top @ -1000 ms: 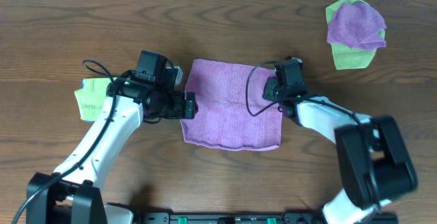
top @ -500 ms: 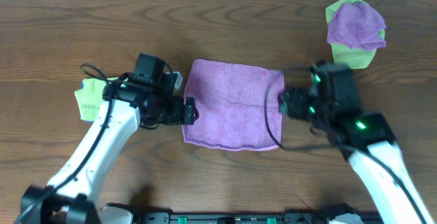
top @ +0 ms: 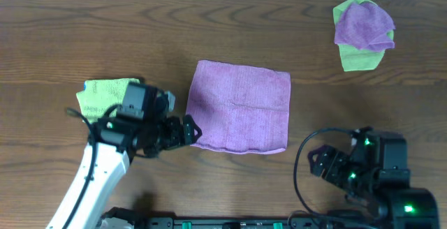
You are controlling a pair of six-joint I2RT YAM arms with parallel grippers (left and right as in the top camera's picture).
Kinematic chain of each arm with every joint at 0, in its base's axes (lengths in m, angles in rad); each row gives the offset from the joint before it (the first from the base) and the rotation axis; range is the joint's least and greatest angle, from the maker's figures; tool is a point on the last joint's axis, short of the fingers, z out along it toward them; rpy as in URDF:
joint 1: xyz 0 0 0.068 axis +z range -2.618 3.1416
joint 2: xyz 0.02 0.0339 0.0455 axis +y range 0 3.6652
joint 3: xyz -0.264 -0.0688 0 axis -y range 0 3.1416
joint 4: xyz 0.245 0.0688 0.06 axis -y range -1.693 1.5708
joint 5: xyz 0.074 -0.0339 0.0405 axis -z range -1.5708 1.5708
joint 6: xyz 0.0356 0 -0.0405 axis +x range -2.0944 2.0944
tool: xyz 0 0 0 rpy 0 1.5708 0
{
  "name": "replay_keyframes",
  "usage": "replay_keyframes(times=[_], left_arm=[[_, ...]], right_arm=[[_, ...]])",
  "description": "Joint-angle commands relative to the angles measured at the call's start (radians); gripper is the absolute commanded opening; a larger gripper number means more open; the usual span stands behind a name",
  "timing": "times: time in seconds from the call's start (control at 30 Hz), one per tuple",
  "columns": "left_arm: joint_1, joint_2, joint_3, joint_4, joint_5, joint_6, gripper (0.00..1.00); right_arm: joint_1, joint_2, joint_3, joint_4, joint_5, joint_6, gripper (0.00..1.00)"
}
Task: Fold the cloth
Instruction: 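Move both grippers to the near corners of the pink cloth and grasp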
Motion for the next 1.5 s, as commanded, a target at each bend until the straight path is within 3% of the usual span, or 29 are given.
replay_keyframes(times=[0.0,0.27,0.73,1.1,1.47], left_arm=[[-0.004,-0.057,-0.1,0.079,0.076,-0.157,0.95],[-0.004,-0.087,-0.245,0.259,0.089,-0.365,0.95],[-0.004,-0.072,-0.353,0.426,-0.028,-0.499,0.95],[-0.004,0.124,-0.358,0.629,-0.015,-0.561,0.95],[-0.004,0.26,-0.358,0.772,-0.001,-0.583,0.95]], right_arm=[[-0.029,-0.015,-0.103,0.038,-0.133,0.003,0.83],[-0.044,-0.002,-0.303,0.293,-0.283,0.088,0.79],[-0.044,0.214,-0.488,0.711,-0.332,0.282,0.75],[-0.044,0.379,-0.488,0.878,-0.375,0.355,0.75],[-0.043,0.399,-0.488,0.923,-0.377,0.375,0.75]])
